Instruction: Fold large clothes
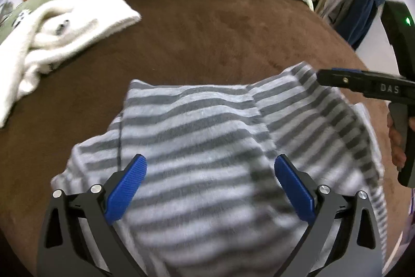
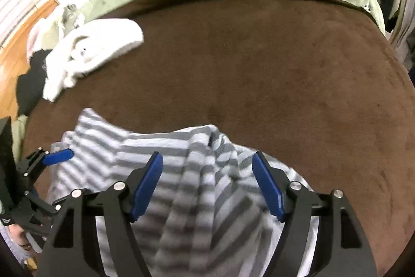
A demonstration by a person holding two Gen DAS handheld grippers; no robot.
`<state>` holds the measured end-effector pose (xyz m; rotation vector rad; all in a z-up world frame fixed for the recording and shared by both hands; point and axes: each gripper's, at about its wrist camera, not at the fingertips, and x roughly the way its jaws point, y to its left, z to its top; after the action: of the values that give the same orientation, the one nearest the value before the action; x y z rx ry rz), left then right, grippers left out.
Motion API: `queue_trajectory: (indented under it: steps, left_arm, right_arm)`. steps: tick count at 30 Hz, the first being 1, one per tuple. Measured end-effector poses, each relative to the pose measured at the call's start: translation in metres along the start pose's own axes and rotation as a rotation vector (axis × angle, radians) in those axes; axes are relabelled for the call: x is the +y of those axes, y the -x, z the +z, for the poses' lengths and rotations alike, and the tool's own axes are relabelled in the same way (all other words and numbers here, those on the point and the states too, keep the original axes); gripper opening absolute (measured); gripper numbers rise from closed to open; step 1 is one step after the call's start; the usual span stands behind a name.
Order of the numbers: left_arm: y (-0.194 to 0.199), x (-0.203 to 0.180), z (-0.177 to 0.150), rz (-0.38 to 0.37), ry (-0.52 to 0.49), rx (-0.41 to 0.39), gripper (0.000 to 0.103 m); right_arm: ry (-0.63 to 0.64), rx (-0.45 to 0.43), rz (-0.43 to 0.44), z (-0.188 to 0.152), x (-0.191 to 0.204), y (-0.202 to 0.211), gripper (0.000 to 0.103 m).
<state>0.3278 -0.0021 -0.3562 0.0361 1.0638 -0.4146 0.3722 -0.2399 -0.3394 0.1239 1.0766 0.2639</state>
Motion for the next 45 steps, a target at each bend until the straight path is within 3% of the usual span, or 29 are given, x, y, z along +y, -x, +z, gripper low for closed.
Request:
queue_trajectory:
  steps: [5,9,18,25,31,33,39,43,45]
  left_arm:
    - [0.06,0.008,-0.021,0.042,0.086,-0.029,0.097]
    - [0.107,0.019,-0.064,0.09,0.145,-0.01,0.097]
    - [0.151,0.028,-0.19,0.158,0.211,0.143,0.097]
    - [0.159,0.021,-0.262,0.146,0.182,0.185,0.096]
    - [0.163,0.017,-0.301,0.096,0.216,0.205,0.097]
    - [0.162,0.017,-0.317,0.05,0.253,0.223,0.096]
    - [0.17,0.016,-0.344,0.028,0.315,0.199,0.096]
    - [0.176,0.016,-0.354,0.004,0.362,0.185,0.096]
    - [0.177,0.012,-0.357,-0.011,0.378,0.185,0.095]
  right_arm:
    - [0.003,-0.025,0.001,-0.019,0.011,0.059,0.077]
    - [0.014,-0.036,-0.021,-0.053,0.017,0.106,0.078]
    - [-0.146,0.029,-0.064,-0.18,0.015,0.168,0.08]
    - [-0.267,0.114,-0.086,-0.284,0.03,0.181,0.08]
    - [-0.328,0.2,-0.067,-0.354,0.044,0.185,0.08]
    - [-0.362,0.23,-0.041,-0.369,0.046,0.183,0.08]
    - [-0.384,0.299,-0.017,-0.411,0.055,0.178,0.078]
    - [-0.411,0.312,-0.002,-0.426,0.052,0.178,0.077]
    - [-0.411,0.312,0.0,-0.426,0.052,0.177,0.072]
